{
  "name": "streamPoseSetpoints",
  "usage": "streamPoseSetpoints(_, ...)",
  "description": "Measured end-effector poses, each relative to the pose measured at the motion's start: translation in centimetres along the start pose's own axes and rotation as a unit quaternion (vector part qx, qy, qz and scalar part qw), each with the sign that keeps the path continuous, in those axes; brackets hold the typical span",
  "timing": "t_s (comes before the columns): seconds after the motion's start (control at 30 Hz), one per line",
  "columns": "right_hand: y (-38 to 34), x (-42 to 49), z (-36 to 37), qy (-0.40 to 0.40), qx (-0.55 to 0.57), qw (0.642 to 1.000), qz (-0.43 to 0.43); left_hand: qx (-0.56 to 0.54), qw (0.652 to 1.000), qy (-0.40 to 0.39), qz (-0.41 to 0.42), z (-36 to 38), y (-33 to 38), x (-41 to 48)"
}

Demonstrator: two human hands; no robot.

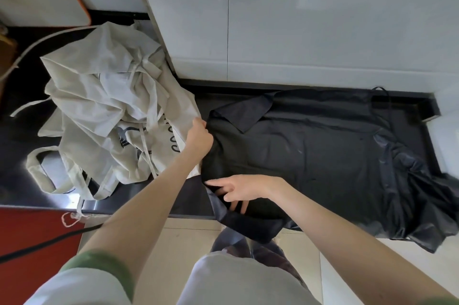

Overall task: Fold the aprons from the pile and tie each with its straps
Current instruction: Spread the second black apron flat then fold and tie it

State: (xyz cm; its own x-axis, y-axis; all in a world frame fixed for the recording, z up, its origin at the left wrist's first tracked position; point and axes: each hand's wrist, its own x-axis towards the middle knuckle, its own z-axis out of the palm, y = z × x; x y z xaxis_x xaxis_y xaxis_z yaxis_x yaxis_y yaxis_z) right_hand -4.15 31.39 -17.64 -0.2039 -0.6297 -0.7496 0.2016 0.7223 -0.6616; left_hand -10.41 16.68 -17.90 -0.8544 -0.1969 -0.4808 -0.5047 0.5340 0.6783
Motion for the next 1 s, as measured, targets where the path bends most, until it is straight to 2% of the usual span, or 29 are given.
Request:
streamPoseSetpoints(0.07, 0.5, 0.3, 0.1, 0.006, -0.007, 1.000, -0.007, 0.046, 0.996, 0.021, 0.077, 0.3, -0.5, -0.6)
streamPoseSetpoints(0.1, 0.8, 0.4, 0.1, 0.015, -0.006, 1.000, -0.012, 0.089, 0.984, 0.049, 0.147, 0.7, -1.0, -0.8)
streamPoseSetpoints(0.17, 1.3, 0.8, 0.2, 0.067, -0.011, 0.997, -0.026, 0.206, 0.925, 0.090, 0.306, 1.7, -2.0, -1.0)
streamPoseSetpoints(0.2, 1.6, 0.9, 0.2, 0.116, -0.028, 0.992, -0.040, 0.269, 0.887, 0.073, 0.368, 2.0, -2.3, -1.2)
streamPoseSetpoints(0.23, 1.9, 0.9, 0.0, 0.174, -0.059, 0.981, -0.056, 0.328, 0.857, 0.012, 0.398, 2.1, -2.5, -1.5)
streamPoseSetpoints(0.27, 2.4, 0.8, -0.3, 0.226, -0.102, 0.967, -0.067, 0.371, 0.836, -0.055, 0.400, 2.2, -2.6, -1.9)
streamPoseSetpoints(0.33, 4.0, 0.4, -0.7, 0.285, -0.210, 0.933, -0.071, 0.418, 0.827, -0.141, 0.350, 2.1, -3.2, -2.3)
streamPoseSetpoints(0.47, 7.3, -0.2, -0.6, 0.262, -0.351, 0.898, -0.030, 0.434, 0.828, -0.148, 0.322, 1.6, -4.0, -2.7)
streamPoseSetpoints(0.57, 8.0, -0.2, -0.6, 0.250, -0.375, 0.892, -0.018, 0.519, 0.774, -0.209, 0.297, 1.4, -4.1, -3.2)
streamPoseSetpoints(0.63, 8.0, -0.3, -0.9, 0.244, -0.373, 0.895, -0.009, 0.584, 0.728, -0.223, 0.282, 1.4, -4.6, -3.4)
streamPoseSetpoints(0.7, 8.0, -0.2, -0.9, 0.241, -0.372, 0.896, -0.005, 0.619, 0.704, -0.221, 0.271, 1.4, -5.2, -3.6)
streamPoseSetpoints(0.73, 8.1, -0.3, -1.0, 0.239, -0.372, 0.897, -0.002, 0.622, 0.703, -0.215, 0.270, 1.6, -5.3, -3.7)
streamPoseSetpoints(0.83, 8.2, -0.4, -1.2, 0.242, -0.372, 0.896, 0.006, 0.592, 0.733, -0.194, 0.273, 2.7, -5.3, -4.5)
streamPoseSetpoints(0.9, 8.3, -0.6, -1.2, 0.247, -0.371, 0.895, 0.005, 0.582, 0.742, -0.179, 0.282, 3.3, -5.6, -4.9)
streamPoseSetpoints(1.0, 8.6, -0.9, -1.0, 0.254, -0.368, 0.894, 0.007, 0.603, 0.713, -0.184, 0.307, 2.8, -6.2, -5.0)
